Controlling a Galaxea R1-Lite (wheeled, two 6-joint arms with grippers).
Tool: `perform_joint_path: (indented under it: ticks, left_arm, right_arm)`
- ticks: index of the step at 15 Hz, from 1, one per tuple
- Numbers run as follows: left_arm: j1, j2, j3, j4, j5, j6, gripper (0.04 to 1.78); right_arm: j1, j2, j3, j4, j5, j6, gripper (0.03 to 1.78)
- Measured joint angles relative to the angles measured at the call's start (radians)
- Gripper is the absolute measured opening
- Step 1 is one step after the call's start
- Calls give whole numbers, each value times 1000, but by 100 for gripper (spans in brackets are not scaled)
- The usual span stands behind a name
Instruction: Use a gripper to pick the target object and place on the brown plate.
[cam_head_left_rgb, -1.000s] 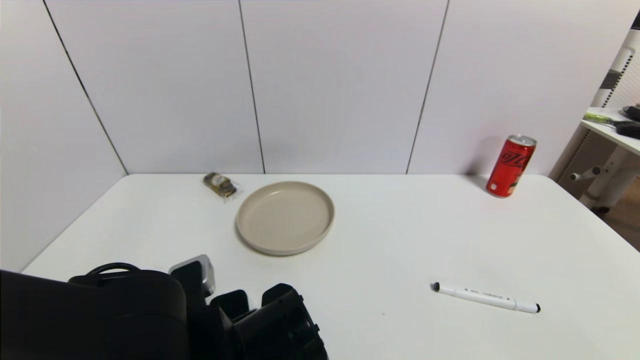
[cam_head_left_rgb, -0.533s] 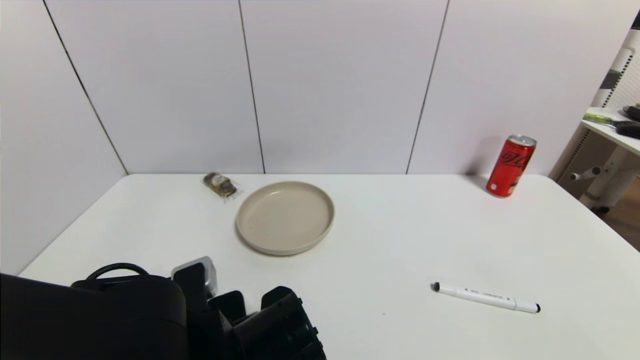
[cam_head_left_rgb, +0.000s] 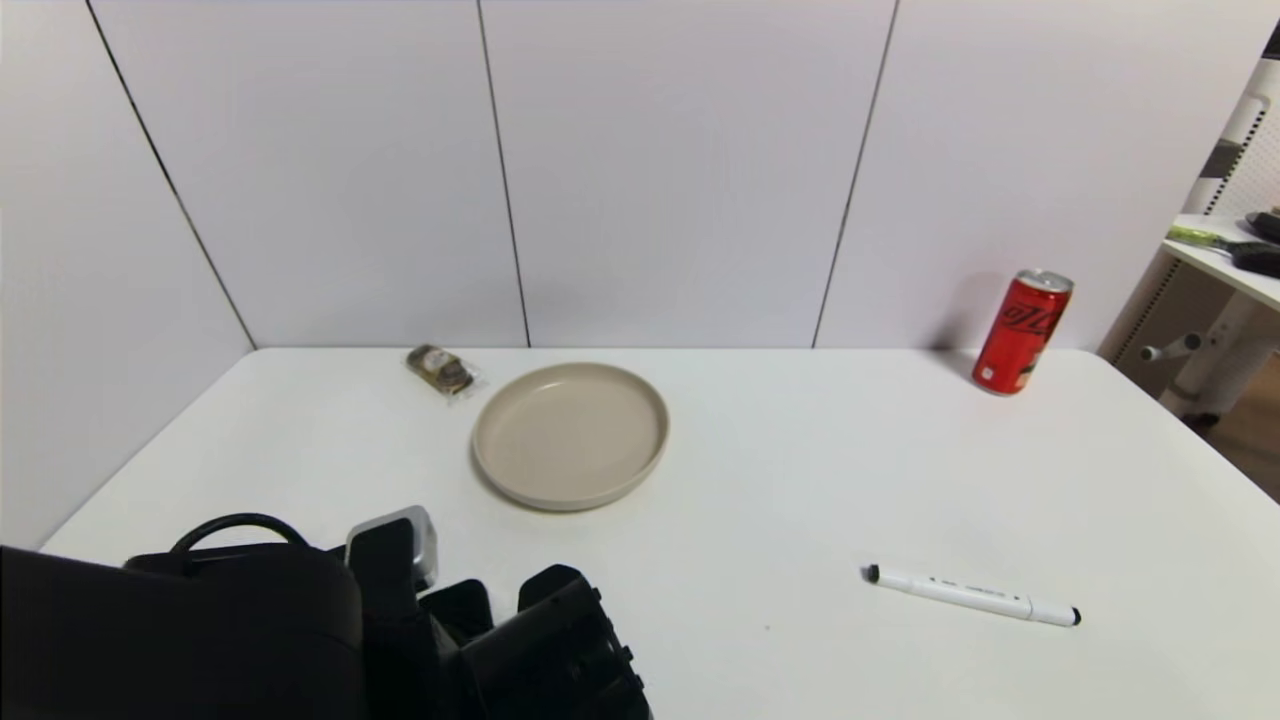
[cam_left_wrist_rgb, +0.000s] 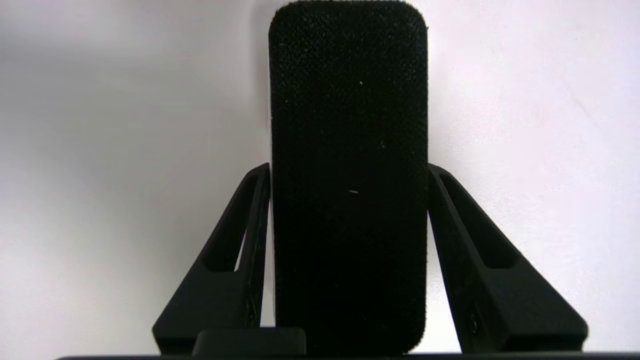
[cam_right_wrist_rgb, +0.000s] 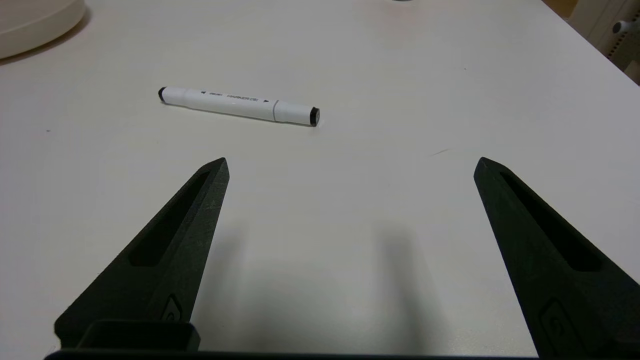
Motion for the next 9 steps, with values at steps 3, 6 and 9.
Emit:
perform_joint_path:
  ticks: [3, 6, 9]
  left_arm:
    - [42, -42, -44, 0, -1, 183, 87]
    - [176, -55, -204, -70, -47, 477, 85]
    - [343, -4, -373, -237, -254, 810, 85]
  right_arm:
    - [0, 0, 0, 0, 0, 0, 169]
    - [0, 0, 0, 0, 0, 0, 169]
    - [0, 0, 0, 0, 0, 0, 169]
